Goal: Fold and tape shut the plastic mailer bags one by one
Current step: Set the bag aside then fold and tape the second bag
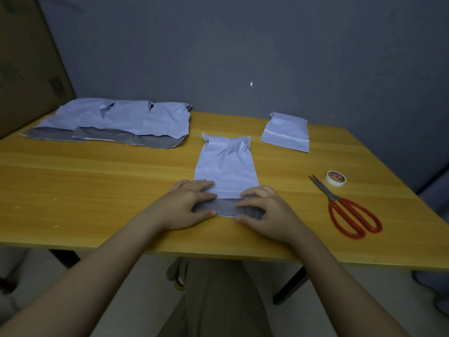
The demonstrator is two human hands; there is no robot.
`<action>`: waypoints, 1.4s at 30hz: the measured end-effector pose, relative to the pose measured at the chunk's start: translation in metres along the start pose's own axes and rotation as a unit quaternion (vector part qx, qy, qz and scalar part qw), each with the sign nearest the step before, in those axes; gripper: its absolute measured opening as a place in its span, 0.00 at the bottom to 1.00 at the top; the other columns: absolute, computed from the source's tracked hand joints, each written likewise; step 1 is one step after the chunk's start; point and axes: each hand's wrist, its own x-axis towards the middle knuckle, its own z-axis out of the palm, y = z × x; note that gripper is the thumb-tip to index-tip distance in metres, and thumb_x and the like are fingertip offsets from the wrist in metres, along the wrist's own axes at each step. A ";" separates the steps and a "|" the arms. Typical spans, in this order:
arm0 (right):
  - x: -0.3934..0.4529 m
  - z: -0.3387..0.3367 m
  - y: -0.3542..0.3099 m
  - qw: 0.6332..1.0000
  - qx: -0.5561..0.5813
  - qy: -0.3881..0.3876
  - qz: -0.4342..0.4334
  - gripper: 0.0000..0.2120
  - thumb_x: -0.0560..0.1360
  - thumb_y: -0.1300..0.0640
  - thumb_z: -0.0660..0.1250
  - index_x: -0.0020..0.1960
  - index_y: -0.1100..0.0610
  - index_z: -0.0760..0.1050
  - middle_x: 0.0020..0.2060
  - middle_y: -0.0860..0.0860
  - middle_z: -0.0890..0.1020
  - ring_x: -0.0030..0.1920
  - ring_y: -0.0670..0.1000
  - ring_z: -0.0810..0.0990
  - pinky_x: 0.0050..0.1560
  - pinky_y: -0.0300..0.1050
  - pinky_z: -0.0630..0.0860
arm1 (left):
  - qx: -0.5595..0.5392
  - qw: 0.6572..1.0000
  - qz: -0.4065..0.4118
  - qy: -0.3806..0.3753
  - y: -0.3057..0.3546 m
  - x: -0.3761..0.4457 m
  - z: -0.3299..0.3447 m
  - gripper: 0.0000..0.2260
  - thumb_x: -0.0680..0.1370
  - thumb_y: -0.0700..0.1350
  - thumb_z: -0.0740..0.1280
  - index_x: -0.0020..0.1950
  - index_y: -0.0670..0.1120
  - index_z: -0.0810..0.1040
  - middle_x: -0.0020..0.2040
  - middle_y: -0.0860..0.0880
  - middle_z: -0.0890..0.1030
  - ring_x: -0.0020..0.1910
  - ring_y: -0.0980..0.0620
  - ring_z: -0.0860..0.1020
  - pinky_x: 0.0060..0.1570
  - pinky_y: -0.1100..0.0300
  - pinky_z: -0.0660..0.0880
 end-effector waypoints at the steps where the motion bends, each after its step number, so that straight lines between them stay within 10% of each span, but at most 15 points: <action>1: -0.001 0.001 -0.003 1.000 -0.003 0.001 -0.009 0.15 0.74 0.45 0.69 0.58 0.48 0.80 0.59 0.43 0.76 0.61 0.43 0.69 0.61 0.36 0.65 | -0.021 1.000 0.003 0.012 0.003 -0.001 -0.001 0.34 0.70 0.71 0.50 0.69 0.54 0.72 0.74 0.54 0.64 0.73 0.57 0.60 0.71 0.60 0.54; 9: -0.004 0.016 -0.007 0.987 -0.105 0.081 -0.094 0.10 0.74 0.51 0.63 0.45 0.53 0.83 0.45 0.46 0.83 0.46 0.49 0.81 0.43 0.42 0.78 | -0.066 0.998 -0.001 0.008 0.007 -0.003 -0.001 0.27 0.74 0.64 0.65 0.69 0.52 0.71 0.68 0.56 0.71 0.67 0.57 0.68 0.65 0.61 0.65; 16: -0.003 0.017 -0.009 0.995 -0.041 0.070 -0.057 0.08 0.73 0.53 0.65 0.47 0.53 0.81 0.47 0.46 0.83 0.49 0.49 0.80 0.48 0.45 0.78 | -0.039 0.997 0.037 0.055 0.012 -0.005 0.001 0.12 0.76 0.57 0.66 0.54 0.52 0.71 0.45 0.58 0.74 0.40 0.59 0.71 0.39 0.61 0.68; 30: -0.002 0.018 -0.016 0.993 0.011 0.118 -0.020 0.03 0.74 0.55 0.62 0.45 0.52 0.74 0.42 0.45 0.80 0.44 0.46 0.76 0.43 0.49 0.76 | -0.045 0.998 -0.028 0.030 0.011 -0.003 0.000 0.30 0.73 0.62 0.67 0.71 0.51 0.65 0.64 0.54 0.74 0.61 0.53 0.72 0.60 0.58 0.69; 35: 0.007 0.014 -0.012 0.983 0.105 0.149 0.010 0.02 0.76 0.57 0.67 0.48 0.52 0.77 0.45 0.41 0.80 0.49 0.43 0.77 0.49 0.46 0.77 | 0.006 0.993 0.013 0.114 0.008 0.004 0.001 0.17 0.78 0.55 0.56 0.58 0.50 0.80 0.53 0.53 0.83 0.51 0.50 0.79 0.48 0.56 0.73; 42: 0.011 0.003 0.004 0.964 0.200 0.089 0.150 0.26 0.70 0.53 0.75 0.64 0.43 0.69 0.53 0.34 0.75 0.54 0.35 0.73 0.52 0.30 0.70 | 0.000 0.990 -0.003 0.140 0.004 0.017 -0.004 0.14 0.78 0.48 0.55 0.53 0.49 0.80 0.45 0.51 0.83 0.43 0.47 0.78 0.37 0.57 0.64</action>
